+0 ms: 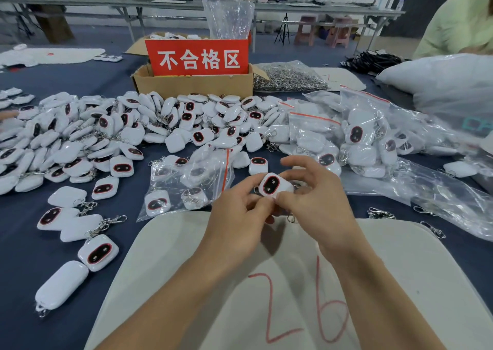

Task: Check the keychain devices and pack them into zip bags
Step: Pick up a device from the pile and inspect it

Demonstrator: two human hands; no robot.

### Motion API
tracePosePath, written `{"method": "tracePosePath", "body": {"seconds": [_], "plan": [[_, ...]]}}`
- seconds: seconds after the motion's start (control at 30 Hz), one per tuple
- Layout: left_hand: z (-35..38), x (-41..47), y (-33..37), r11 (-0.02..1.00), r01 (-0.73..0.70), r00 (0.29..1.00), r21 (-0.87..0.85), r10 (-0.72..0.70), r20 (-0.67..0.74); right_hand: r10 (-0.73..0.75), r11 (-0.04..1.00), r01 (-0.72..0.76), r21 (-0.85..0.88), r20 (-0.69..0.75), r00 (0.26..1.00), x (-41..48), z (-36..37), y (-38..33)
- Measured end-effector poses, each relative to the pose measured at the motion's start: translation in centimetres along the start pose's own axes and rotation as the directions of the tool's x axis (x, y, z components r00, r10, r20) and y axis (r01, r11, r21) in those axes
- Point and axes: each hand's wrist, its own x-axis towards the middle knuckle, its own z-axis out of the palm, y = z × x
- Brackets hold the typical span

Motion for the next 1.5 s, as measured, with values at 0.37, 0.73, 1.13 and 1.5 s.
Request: {"method": "tracePosePath", "body": {"seconds": [0.37,0.73,1.13,1.5], "plan": [[0.1,-0.2,-0.9,0.969,-0.086,0.988,0.230,0.053,0.146,0.005,0.976,0.036,-0.215,0.186,0.983,0.5,-1.5,0.4],[0.5,0.0,-1.2,0.988,-0.139,0.990,0.062,0.140,-0.014,0.164,0.980,-0.176,0.097,0.123,0.979,0.6,-1.2,0.1],[0.2,-0.5,-1.1,0.969,-0.135,0.984,0.209,0.156,-0.084,0.025,0.991,-0.032,0.128,0.056,0.998,0.4,-1.4,0.1],[0.0,-0.8,-0.7,0.947,-0.175,0.930,0.269,0.249,-0.271,-0.168,0.985,0.164,0.046,0.408,0.897,0.0,-1.3,-0.2]]}}
